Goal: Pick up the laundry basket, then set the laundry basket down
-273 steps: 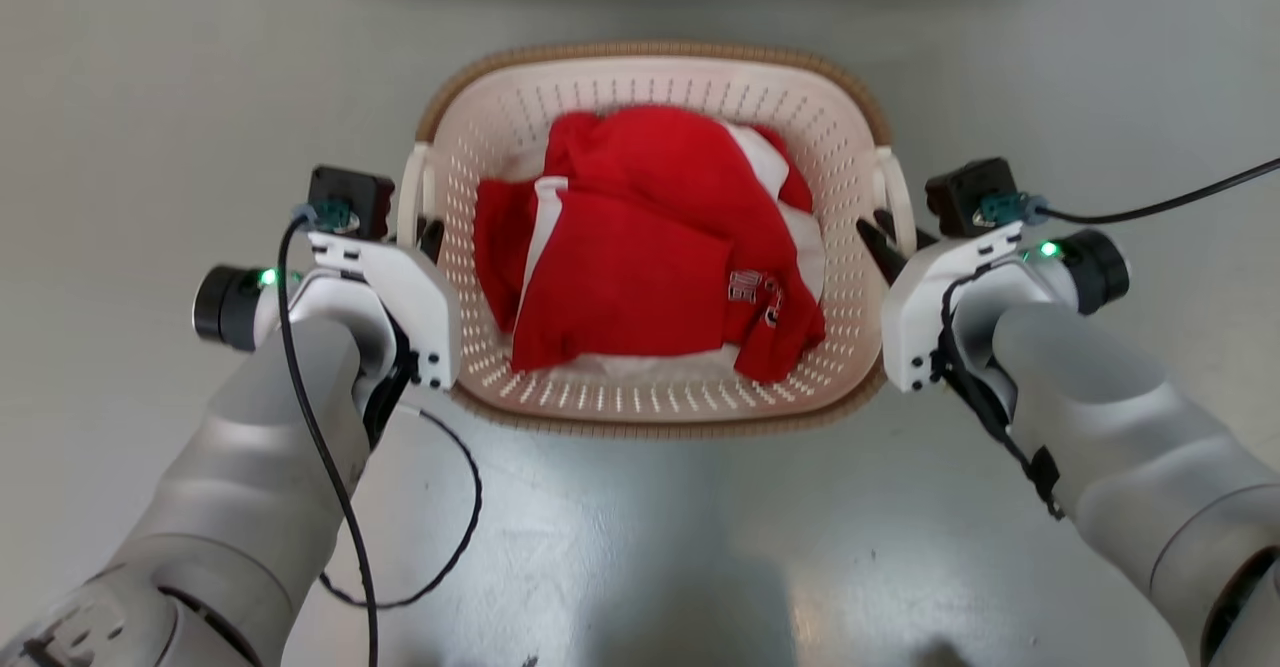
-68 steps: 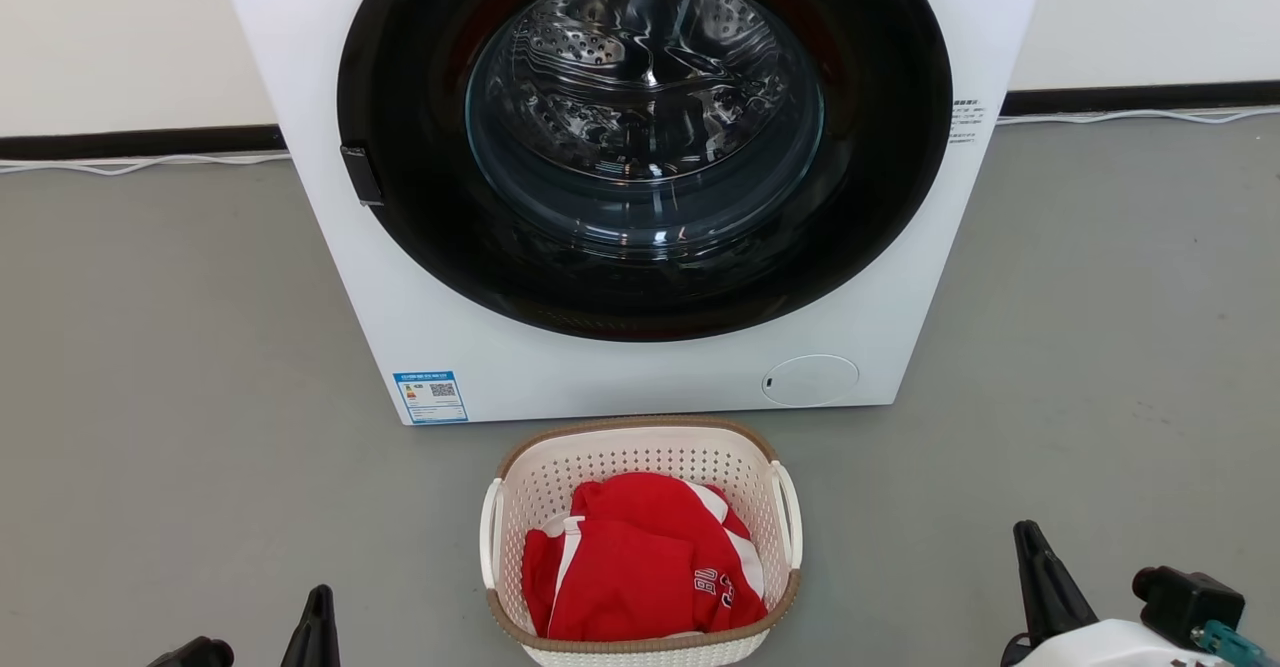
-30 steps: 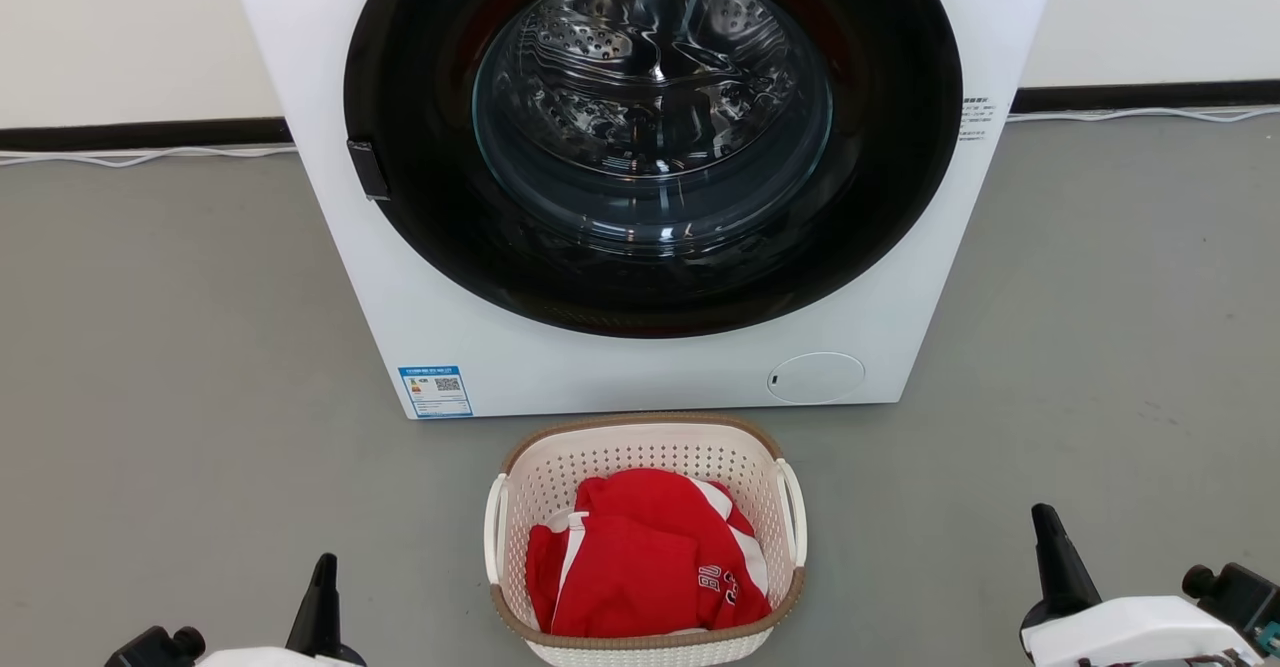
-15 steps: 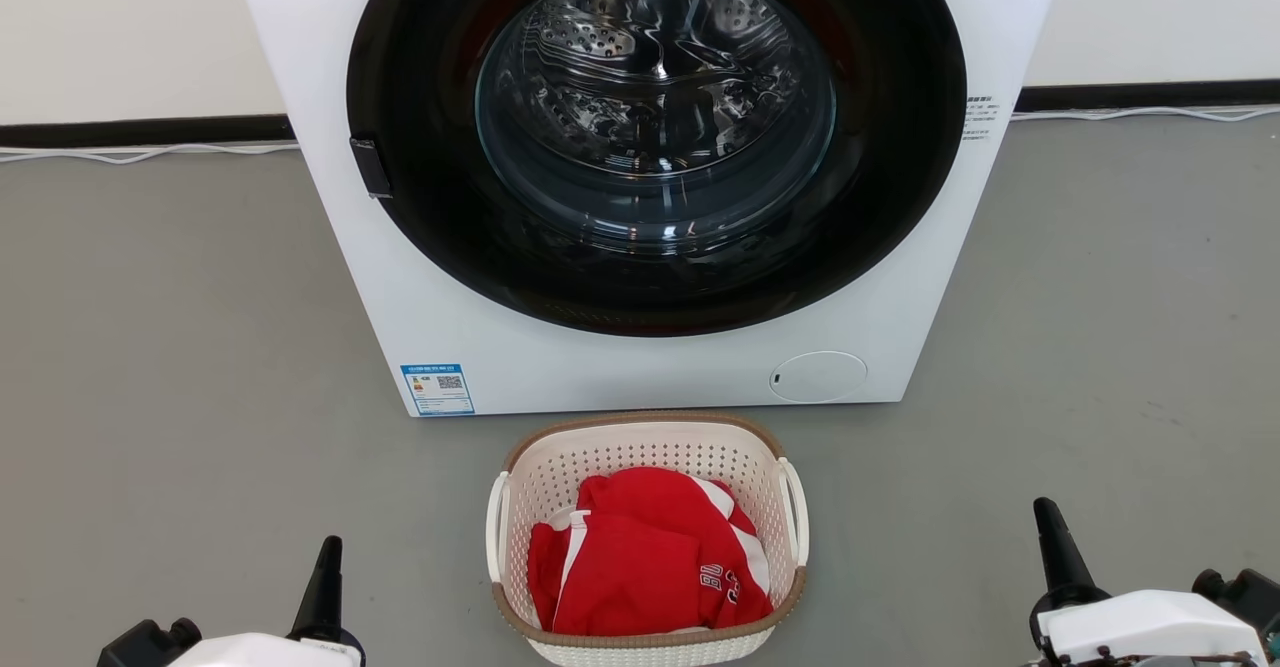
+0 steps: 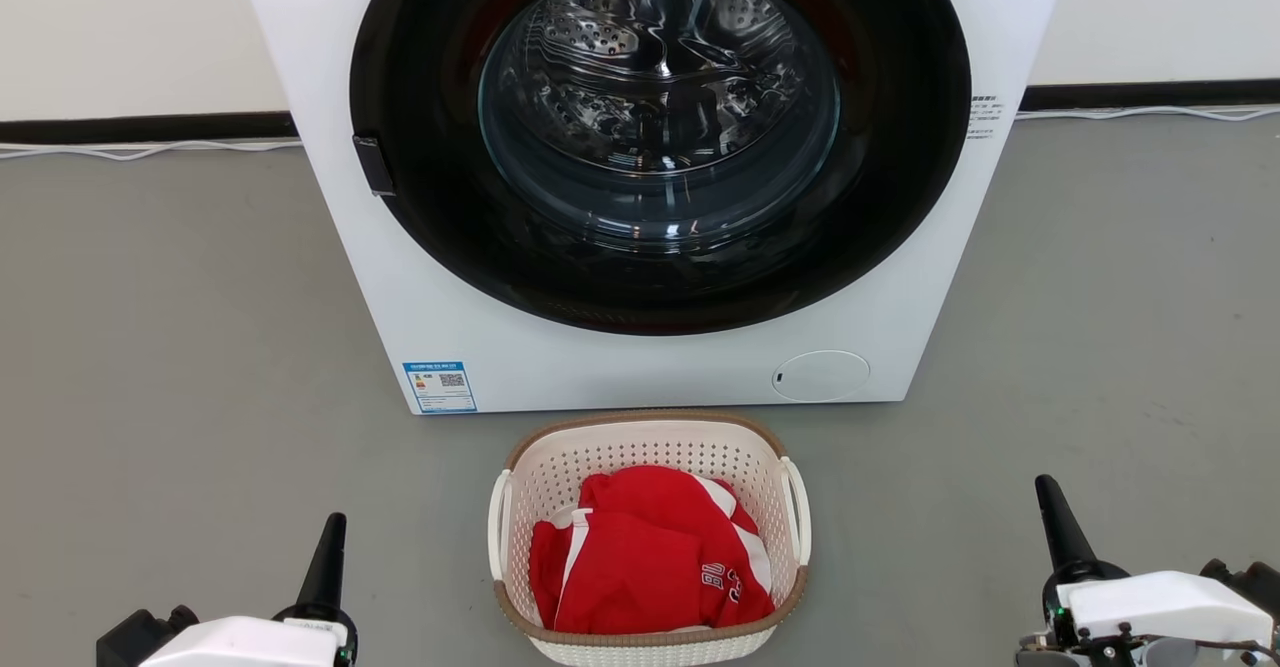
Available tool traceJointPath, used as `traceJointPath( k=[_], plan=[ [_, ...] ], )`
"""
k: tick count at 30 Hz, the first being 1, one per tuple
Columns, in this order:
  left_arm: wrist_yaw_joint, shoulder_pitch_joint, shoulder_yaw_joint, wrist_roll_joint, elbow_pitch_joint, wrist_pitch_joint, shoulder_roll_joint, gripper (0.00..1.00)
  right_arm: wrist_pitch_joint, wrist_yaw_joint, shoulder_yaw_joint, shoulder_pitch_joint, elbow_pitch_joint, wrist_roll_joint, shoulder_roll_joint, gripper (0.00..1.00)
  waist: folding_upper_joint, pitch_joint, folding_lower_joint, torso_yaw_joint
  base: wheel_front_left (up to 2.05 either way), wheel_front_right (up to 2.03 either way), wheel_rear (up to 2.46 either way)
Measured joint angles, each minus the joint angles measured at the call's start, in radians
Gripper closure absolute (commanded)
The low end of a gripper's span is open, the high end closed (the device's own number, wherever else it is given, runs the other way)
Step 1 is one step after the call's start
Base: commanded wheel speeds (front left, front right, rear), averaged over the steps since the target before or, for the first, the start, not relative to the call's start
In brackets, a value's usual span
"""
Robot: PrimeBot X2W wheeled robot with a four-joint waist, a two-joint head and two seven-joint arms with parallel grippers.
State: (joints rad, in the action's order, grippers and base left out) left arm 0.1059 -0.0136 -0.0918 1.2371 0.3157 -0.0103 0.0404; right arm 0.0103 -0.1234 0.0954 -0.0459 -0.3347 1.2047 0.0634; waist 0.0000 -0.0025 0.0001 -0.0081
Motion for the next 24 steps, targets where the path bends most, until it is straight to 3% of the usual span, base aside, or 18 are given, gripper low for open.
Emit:
traceJointPath(
  k=[24],
  plan=[
    [0.010, -0.027, 0.001, 0.266, -0.028, -0.073, 0.000, 1.00, 0.070, 0.000, 0.030, -0.002, 0.040, 0.289, -0.012, 1.00, 0.0000, 0.004, 0.0000, 0.006, 0.00, 0.00, 0.00]
  ],
)
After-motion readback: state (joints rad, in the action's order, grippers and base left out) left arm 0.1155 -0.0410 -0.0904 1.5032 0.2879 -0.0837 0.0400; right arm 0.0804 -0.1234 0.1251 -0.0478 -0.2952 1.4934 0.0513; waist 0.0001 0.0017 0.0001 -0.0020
